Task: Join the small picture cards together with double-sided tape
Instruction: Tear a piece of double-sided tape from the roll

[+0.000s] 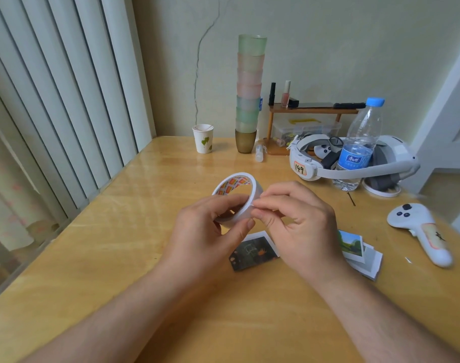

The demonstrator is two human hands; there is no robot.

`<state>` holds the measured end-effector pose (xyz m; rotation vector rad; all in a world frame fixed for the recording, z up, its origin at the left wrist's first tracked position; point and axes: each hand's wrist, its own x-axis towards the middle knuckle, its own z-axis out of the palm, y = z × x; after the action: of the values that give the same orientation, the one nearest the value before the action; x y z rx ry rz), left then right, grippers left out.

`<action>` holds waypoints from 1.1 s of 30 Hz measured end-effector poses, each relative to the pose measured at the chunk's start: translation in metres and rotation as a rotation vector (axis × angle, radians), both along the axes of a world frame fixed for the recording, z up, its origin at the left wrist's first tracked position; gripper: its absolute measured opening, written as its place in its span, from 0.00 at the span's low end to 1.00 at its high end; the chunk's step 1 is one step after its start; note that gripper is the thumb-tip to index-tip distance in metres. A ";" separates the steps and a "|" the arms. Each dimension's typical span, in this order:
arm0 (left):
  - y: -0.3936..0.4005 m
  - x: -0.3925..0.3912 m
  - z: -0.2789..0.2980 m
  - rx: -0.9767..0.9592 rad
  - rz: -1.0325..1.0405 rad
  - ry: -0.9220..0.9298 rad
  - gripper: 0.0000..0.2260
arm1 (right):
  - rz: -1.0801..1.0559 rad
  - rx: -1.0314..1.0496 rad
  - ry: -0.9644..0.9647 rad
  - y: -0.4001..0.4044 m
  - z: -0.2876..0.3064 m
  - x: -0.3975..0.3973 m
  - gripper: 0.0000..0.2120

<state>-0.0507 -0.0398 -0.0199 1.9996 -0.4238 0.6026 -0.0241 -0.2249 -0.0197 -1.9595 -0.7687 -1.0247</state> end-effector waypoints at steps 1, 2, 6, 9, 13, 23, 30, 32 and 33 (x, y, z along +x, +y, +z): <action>0.000 0.000 -0.001 -0.013 0.011 0.010 0.18 | 0.004 -0.007 0.005 0.000 0.000 0.000 0.03; 0.001 0.001 -0.002 -0.028 0.020 0.019 0.17 | 0.008 -0.018 0.017 0.000 0.001 0.000 0.02; 0.001 0.001 -0.003 -0.039 0.035 -0.013 0.14 | 0.028 -0.093 0.067 -0.003 0.003 -0.002 0.02; 0.001 0.002 -0.001 0.011 0.079 -0.051 0.10 | 0.006 -0.120 0.050 -0.002 0.005 -0.004 0.03; 0.001 0.002 0.000 0.036 0.099 -0.083 0.07 | -0.021 -0.107 -0.012 0.000 0.006 -0.005 0.02; 0.005 0.002 0.001 0.067 0.095 -0.074 0.08 | -0.072 -0.164 -0.037 0.002 0.006 -0.004 0.02; 0.006 0.000 0.007 0.140 0.019 0.021 0.05 | -0.063 -0.178 -0.006 0.001 0.007 -0.006 0.03; 0.006 0.000 0.008 0.114 -0.024 0.050 0.06 | -0.055 -0.171 0.004 0.003 0.007 -0.007 0.02; 0.006 0.000 0.008 0.104 -0.048 0.061 0.07 | -0.046 -0.166 0.008 0.004 0.007 -0.007 0.02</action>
<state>-0.0511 -0.0342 -0.0116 2.0949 -0.4728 0.4973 -0.0312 -0.2211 -0.0128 -2.1296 -0.8304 -1.0064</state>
